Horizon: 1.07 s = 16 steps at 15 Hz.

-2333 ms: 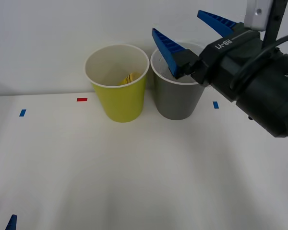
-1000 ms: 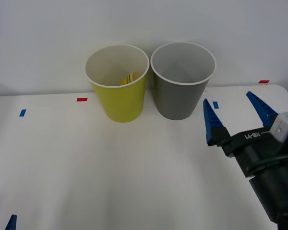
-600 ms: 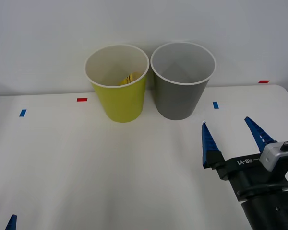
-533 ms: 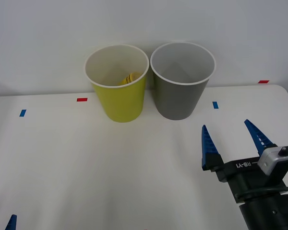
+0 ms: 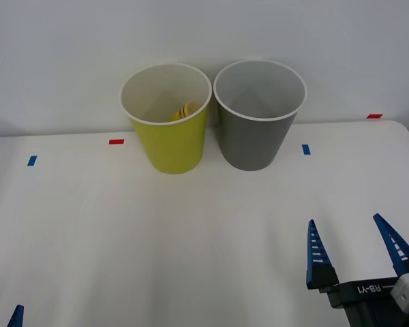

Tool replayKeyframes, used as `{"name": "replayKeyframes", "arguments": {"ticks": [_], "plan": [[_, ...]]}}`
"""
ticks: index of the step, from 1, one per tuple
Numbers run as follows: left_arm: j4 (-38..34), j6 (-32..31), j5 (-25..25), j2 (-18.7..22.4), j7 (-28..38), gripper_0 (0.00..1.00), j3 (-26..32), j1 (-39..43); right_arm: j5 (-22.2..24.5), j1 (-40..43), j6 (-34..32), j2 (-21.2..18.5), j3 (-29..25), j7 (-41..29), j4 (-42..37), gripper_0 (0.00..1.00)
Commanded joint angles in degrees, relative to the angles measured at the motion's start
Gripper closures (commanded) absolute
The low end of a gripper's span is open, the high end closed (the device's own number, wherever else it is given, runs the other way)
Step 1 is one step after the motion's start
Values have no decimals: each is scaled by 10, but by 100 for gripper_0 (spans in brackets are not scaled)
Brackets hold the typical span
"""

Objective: Put cans in the gray bin and PET bottles in the light green bin.

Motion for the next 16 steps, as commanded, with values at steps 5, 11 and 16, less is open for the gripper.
{"name": "replayKeyframes", "arguments": {"ticks": [5,11,16], "plan": [[0,0,0,0,0,0,0,0,-31,92,-73,-51,20,11,0,0],[0,0,0,0,0,0,0,0,-20,98,-119,-70,29,16,39,0],[0,0,0,0,0,0,0,0,-20,98,-119,-70,29,16,39,0]]}}
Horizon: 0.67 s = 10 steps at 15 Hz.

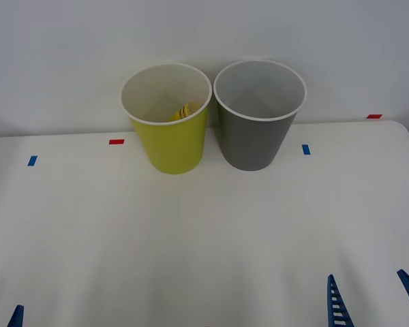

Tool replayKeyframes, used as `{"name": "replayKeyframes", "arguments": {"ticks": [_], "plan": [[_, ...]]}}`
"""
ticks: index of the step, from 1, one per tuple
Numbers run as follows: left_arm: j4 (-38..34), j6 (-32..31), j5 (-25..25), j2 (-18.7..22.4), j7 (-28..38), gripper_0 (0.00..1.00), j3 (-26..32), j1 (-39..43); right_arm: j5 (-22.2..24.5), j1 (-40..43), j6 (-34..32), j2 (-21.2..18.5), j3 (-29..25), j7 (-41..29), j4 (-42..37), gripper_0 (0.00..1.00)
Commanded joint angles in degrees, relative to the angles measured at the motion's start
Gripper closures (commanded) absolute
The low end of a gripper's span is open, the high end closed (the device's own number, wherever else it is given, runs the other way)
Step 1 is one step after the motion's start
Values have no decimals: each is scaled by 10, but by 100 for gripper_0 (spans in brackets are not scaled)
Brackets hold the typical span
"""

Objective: Put cans in the gray bin and PET bottles in the light green bin.

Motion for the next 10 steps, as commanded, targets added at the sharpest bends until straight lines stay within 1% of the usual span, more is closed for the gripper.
{"name": "replayKeyframes", "arguments": {"ticks": [1,10], "plan": [[0,0,0,0,0,0,0,0,0,0,0,0,0,0,0,0],[0,0,0,0,0,0,0,0,0,0,0,0,0,0,0,0]]}}
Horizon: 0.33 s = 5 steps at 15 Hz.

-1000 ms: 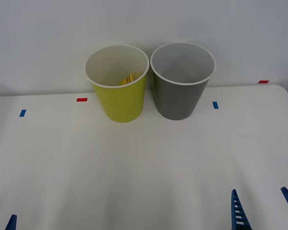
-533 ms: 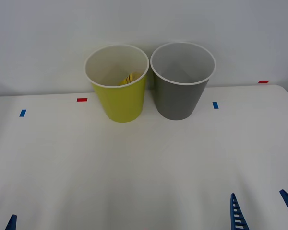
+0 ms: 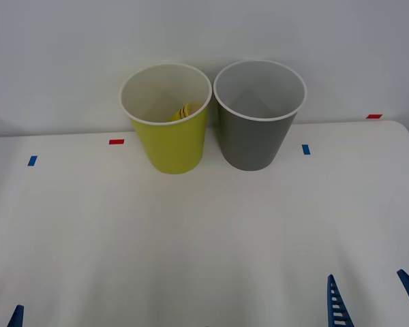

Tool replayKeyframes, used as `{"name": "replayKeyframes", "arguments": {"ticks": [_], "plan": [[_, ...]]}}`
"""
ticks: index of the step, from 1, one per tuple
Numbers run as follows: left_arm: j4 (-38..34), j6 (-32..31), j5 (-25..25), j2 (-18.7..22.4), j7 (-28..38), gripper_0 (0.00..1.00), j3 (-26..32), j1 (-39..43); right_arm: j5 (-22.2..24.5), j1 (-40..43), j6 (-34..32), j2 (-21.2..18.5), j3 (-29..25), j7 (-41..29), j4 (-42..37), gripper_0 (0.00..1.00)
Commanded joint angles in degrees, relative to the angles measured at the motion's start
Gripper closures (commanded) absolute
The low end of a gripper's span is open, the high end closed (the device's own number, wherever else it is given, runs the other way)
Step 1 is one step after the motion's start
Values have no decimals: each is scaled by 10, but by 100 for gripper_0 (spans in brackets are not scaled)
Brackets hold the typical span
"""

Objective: Put cans in the gray bin and PET bottles in the light green bin.

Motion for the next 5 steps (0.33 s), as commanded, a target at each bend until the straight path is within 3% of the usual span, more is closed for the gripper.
{"name": "replayKeyframes", "arguments": {"ticks": [1,5], "plan": [[0,0,0,0,0,0,0,0,0,0,0,0,0,0,0,0],[0,0,0,0,0,0,0,0,0,0,0,0,0,0,0,0]]}}
